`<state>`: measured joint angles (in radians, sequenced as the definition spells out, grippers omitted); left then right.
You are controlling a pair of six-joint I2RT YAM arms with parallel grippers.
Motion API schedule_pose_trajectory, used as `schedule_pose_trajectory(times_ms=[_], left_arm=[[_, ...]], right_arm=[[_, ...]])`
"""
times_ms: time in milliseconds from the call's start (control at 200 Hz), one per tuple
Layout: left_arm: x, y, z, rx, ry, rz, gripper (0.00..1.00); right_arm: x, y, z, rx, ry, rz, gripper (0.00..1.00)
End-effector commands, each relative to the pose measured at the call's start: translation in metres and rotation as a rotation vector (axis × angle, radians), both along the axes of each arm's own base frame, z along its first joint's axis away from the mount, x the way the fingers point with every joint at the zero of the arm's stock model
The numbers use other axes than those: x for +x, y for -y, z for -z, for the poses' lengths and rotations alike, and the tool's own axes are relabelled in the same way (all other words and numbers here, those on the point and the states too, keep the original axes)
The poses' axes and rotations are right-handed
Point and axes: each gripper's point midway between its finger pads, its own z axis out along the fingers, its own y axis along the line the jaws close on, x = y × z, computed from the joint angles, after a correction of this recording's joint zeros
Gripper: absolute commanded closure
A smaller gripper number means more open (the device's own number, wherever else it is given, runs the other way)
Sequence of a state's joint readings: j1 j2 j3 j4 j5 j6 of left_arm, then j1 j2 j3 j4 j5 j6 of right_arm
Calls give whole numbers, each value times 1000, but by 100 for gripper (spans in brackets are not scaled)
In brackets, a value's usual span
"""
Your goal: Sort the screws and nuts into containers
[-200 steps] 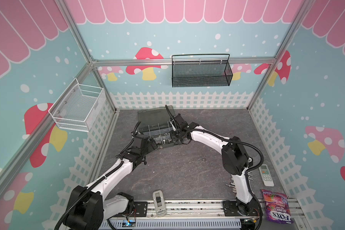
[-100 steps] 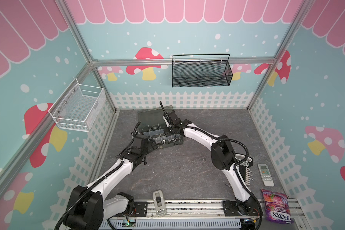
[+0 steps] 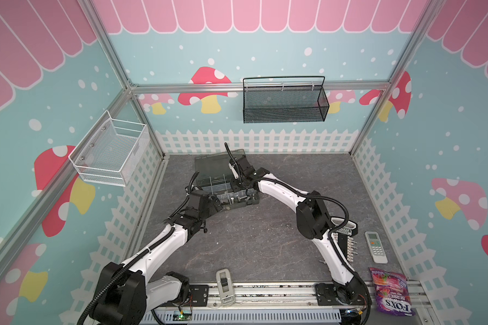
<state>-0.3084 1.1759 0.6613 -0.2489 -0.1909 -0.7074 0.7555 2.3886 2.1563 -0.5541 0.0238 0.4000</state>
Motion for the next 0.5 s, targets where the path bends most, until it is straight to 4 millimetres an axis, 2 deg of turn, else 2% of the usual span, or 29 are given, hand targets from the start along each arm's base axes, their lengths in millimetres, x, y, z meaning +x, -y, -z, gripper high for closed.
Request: schedule_pose_trajectory(times_ms=[0,325,495], left_arm=[[1,-7,-3,1,20,-34,0],[-2,-12,-3,6,23,-45,0],[-6,-17,-3,7,26,-53,0]], right_arm=[[-4,-5,-11,2,10,-18,62],[-10,16,-50,8,47,51,62],[-22,38,-60,-11,47,103,62]])
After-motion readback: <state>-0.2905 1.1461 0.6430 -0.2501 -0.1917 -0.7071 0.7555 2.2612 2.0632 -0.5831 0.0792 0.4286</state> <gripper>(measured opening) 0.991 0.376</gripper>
